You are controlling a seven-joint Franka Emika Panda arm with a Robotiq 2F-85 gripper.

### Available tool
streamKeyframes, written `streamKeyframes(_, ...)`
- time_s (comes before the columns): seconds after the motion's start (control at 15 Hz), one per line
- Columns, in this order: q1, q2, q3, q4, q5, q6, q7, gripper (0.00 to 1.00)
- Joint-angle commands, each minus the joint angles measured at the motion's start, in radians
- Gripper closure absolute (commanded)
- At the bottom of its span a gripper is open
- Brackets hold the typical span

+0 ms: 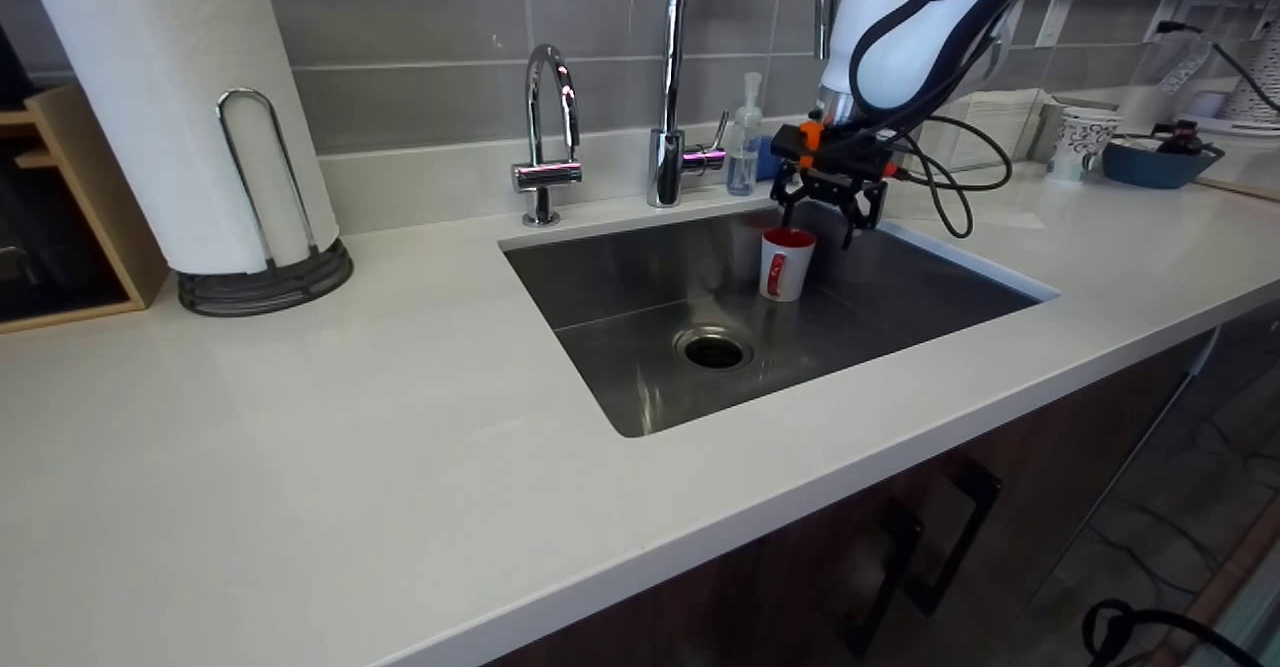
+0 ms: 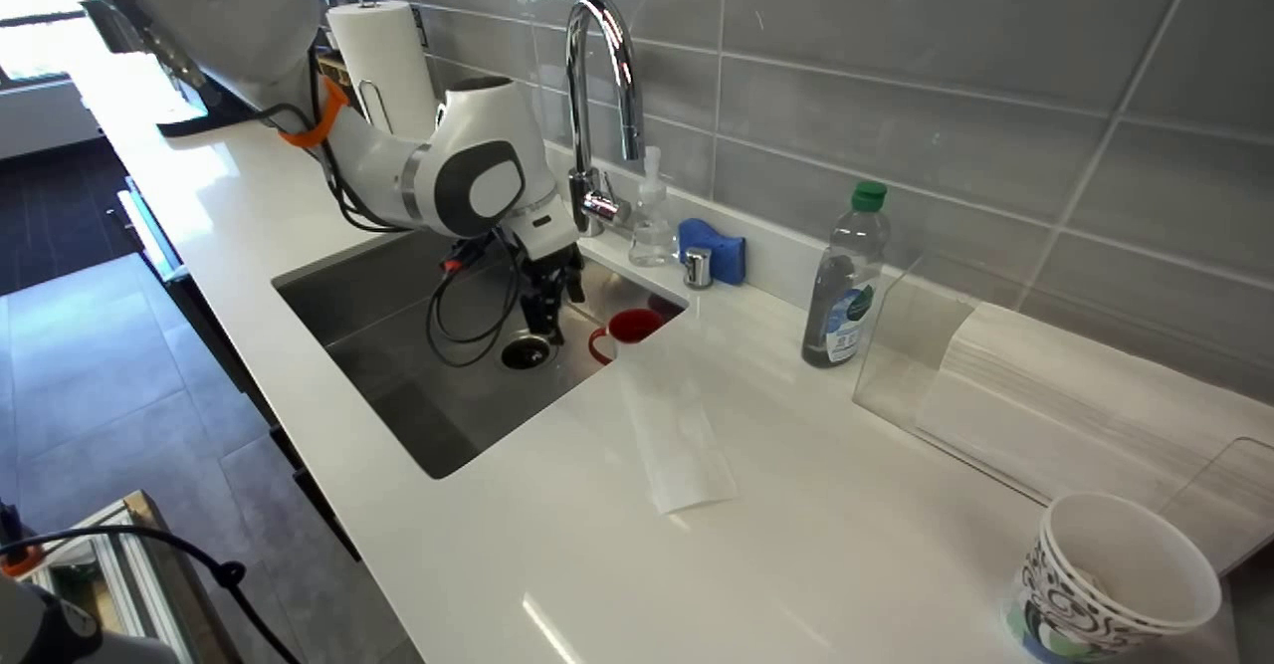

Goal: Pour the liquid out of the mug in the sink then place the mug on the right side of the counter.

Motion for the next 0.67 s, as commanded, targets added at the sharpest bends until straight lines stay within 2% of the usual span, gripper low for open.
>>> streamKeyframes(0.0, 0.032, 0.115, -0.023, 0.116, 0.041, -0.031, -0.075, 0.00)
streamKeyframes(0.33, 0.078, 0.233, -0.077, 0.224, 0.034, -0.015, -0.073, 0.00)
streamKeyframes(0.6, 0.081, 0.297, -0.078, 0.289, 0.055, -0.030, -0.103, 0.00)
